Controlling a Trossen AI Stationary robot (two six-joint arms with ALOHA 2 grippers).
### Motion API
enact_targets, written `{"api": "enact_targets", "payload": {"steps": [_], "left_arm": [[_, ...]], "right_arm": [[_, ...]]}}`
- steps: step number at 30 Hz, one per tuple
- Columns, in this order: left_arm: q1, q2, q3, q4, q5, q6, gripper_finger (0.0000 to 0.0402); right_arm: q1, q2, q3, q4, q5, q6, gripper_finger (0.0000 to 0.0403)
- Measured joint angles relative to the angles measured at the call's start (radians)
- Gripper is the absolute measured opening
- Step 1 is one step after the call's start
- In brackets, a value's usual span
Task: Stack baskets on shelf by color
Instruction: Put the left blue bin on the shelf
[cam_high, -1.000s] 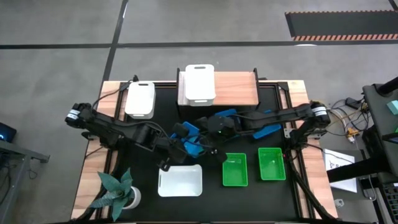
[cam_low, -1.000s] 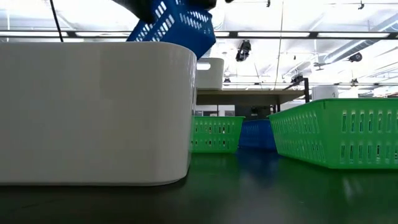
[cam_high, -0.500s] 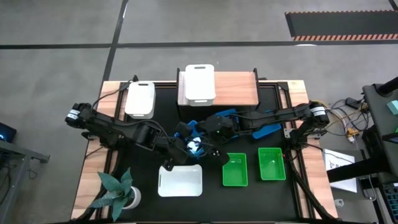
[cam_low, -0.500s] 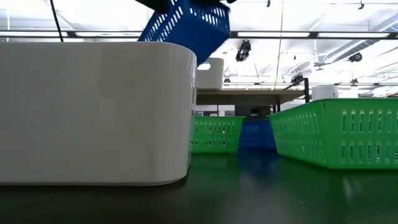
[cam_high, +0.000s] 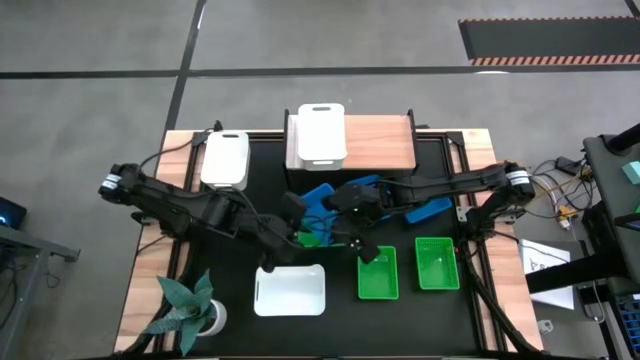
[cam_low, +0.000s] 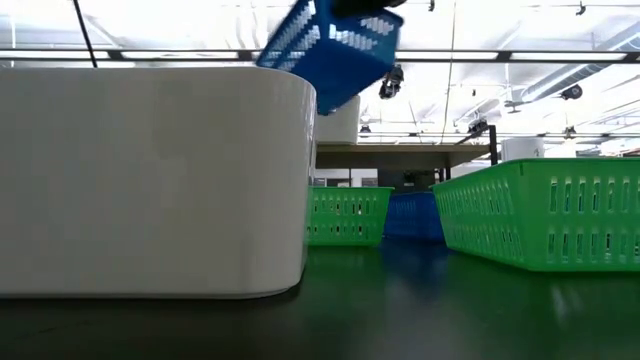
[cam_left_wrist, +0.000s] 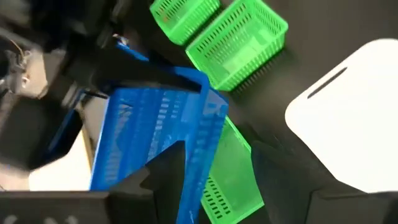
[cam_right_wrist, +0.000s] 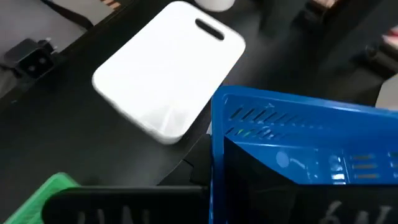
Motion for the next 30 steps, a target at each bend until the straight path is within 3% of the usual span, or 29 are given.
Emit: {"api": "enact_targets", "payload": {"steps": [9, 17, 24, 30], "left_arm": [[-0.007, -0.086, -0.050, 0.054, -0.001, -0.099, 0.0170], [-0.008, -0.145, -0.216, 0.235, -0.003, -0.110, 0.0170], [-0.008, -0.226, -0.424, 0.558, -0.007, -0.058, 0.0170], [-0.004, -0.317, -0.540, 0.740, -0.118, 0.011, 0.0170]], "right_arm": [[0.027, -0.142, -0.054, -0.100, 0.032, 0.086, 0.0008], [0.091, -0.328, -0.164, -0.080, 0.312, 0.192, 0.0008], [0.076, -0.439, -0.243, -0.060, 0.513, 0.248, 0.0008], [-0.022, -0.453, -0.264, -0.044, 0.553, 0.242, 0.0008]]}}
